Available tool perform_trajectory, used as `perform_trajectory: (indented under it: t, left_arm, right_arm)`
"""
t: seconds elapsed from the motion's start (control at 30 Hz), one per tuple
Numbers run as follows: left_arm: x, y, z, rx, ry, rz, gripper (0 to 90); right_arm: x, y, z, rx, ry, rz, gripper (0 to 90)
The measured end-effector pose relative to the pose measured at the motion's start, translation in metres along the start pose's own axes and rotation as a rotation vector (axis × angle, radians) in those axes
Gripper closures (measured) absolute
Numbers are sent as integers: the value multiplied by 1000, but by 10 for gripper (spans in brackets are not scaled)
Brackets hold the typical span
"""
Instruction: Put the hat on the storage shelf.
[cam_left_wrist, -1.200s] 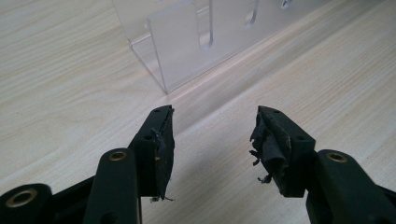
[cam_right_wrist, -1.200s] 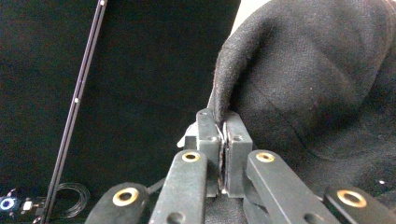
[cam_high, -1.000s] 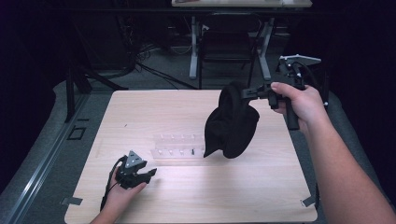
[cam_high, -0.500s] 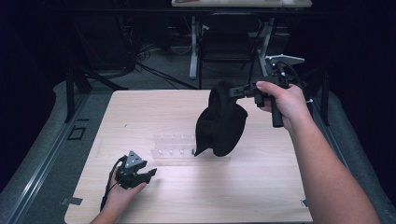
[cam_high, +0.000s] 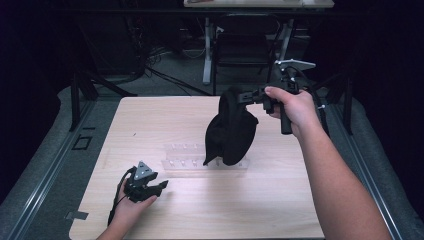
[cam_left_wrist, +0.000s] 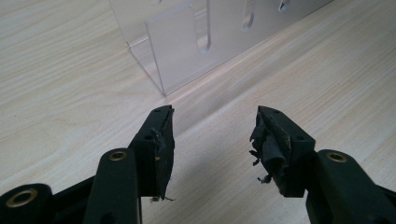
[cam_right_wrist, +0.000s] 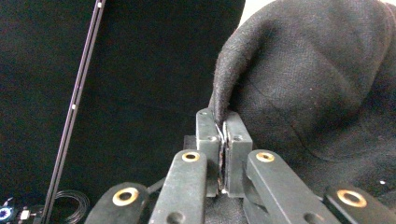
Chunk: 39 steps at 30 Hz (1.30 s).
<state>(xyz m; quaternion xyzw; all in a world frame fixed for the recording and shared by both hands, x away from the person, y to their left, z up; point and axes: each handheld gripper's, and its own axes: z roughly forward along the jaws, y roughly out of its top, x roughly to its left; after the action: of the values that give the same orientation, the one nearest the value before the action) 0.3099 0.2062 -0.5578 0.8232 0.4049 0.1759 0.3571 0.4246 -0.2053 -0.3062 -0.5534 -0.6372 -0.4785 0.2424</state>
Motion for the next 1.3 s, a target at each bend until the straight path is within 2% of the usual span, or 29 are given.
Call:
perform_trajectory:
  t: [0.23,0.37,0.43,0.47,0.63,0.73,0.97,1.3]
  left_arm:
    - [-1,2,-2,-2,-6,2,477]
    - [-3,3,-3,-27,-11,-12,480]
    - [-4,6,-5,-28,-19,-5,481]
    - [-6,8,-6,-44,-18,-3,485]
    - [-15,18,-10,-82,-23,29,497]
    - [-21,27,-13,-92,-42,56,508]
    - [-30,38,-13,-109,-55,88,531]
    - [-46,65,-10,-140,-94,128,557]
  right_arm:
    - [-4,1,5,9,-4,-2,881]
    - [-7,1,8,11,-15,2,881]
    - [-8,1,9,12,-15,6,881]
    - [-10,1,12,15,-9,9,880]
    - [-9,0,14,15,2,8,880]
    - [-9,-1,16,19,3,4,880]
    - [-9,-1,20,21,8,3,879]
    - [-8,-2,21,19,7,2,876]
